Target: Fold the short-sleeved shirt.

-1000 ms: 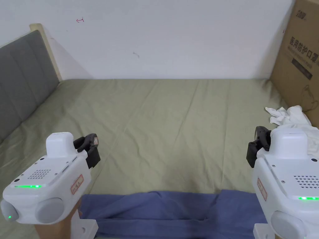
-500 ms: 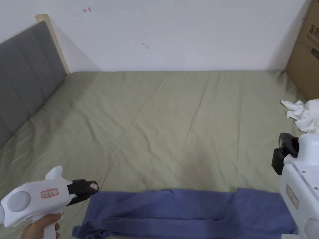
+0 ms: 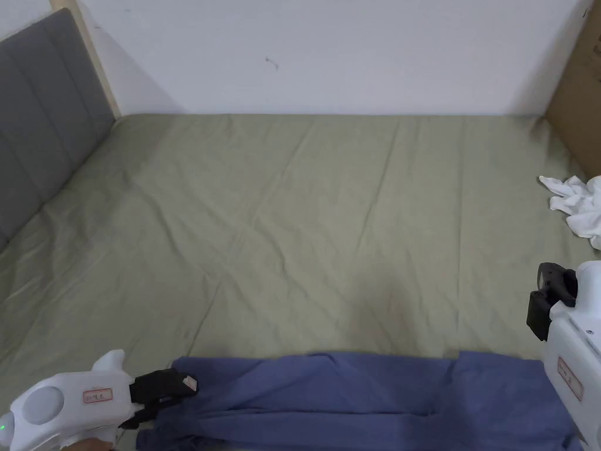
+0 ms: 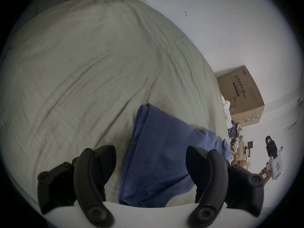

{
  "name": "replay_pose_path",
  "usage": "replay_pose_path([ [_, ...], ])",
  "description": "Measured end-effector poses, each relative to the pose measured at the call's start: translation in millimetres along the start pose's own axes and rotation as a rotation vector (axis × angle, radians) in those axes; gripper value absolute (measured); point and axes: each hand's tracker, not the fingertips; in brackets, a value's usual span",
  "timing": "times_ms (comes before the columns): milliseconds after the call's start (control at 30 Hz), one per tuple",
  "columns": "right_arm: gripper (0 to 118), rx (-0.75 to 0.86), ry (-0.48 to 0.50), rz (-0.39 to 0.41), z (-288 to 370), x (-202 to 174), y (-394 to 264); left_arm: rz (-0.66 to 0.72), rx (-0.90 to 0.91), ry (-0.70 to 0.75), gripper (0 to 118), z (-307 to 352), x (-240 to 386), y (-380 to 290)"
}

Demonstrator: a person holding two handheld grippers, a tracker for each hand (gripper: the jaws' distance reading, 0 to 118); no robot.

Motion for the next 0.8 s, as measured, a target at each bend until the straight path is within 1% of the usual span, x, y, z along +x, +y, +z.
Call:
replay_pose_path([
  [33,2,-0.001,0.0,-0.001,-0.2,-0.3,-0.5,-0.003,-0.003,-0.001,95,-0.6,4.3,-1.3],
  [100,2,-0.007,0.0,-0.005,-0.7,0.0,-1.2,-0.032,-0.01,-0.005,79,-5.9,9.5,-3.6],
  [200,2,-0.014,-0.002,-0.007,-1.0,1.3,-2.9,-0.114,-0.036,0.056,64,-16.9,19.6,-7.4],
  [233,2,-0.017,-0.004,-0.008,-0.9,2.3,-3.6,-0.124,-0.028,0.071,54,-18.3,21.9,-8.1],
  [267,2,-0.017,-0.005,-0.013,-0.3,3.4,-4.6,-0.139,-0.024,0.088,28,-18.3,23.9,-8.6],
  [300,2,-0.016,-0.006,-0.017,0.2,4.2,-5.2,-0.148,-0.019,0.112,20,-19.2,22.3,-8.2],
  [367,2,-0.019,-0.004,-0.026,0.5,7.1,-6.4,-0.132,-0.028,0.082,17,-20.0,22.6,-9.6],
  [400,2,-0.02,-0.005,-0.029,0.9,7.8,-6.8,-0.138,-0.027,0.097,15,-20.7,27.1,-11.3],
  [500,2,-0.02,-0.008,-0.032,2.1,12.4,-6.8,-0.272,0.023,0.171,13,-11.7,50.4,-15.5],
  [567,2,-0.016,-0.01,-0.035,3.0,15.9,-5.5,-0.303,0.06,0.163,12,4.5,66.5,-15.7],
  [667,2,-0.004,-0.017,-0.047,4.0,22.1,-2.7,-0.312,0.117,0.163,12,30.8,76.5,-8.5],
  [733,2,0.004,-0.019,-0.053,4.9,25.1,-0.8,-0.295,0.115,0.147,12,43.9,75.6,0.2],
  [800,2,0.011,-0.023,-0.052,6.0,27.3,1.3,-0.309,0.132,0.16,12,54.6,76.1,4.3],
])
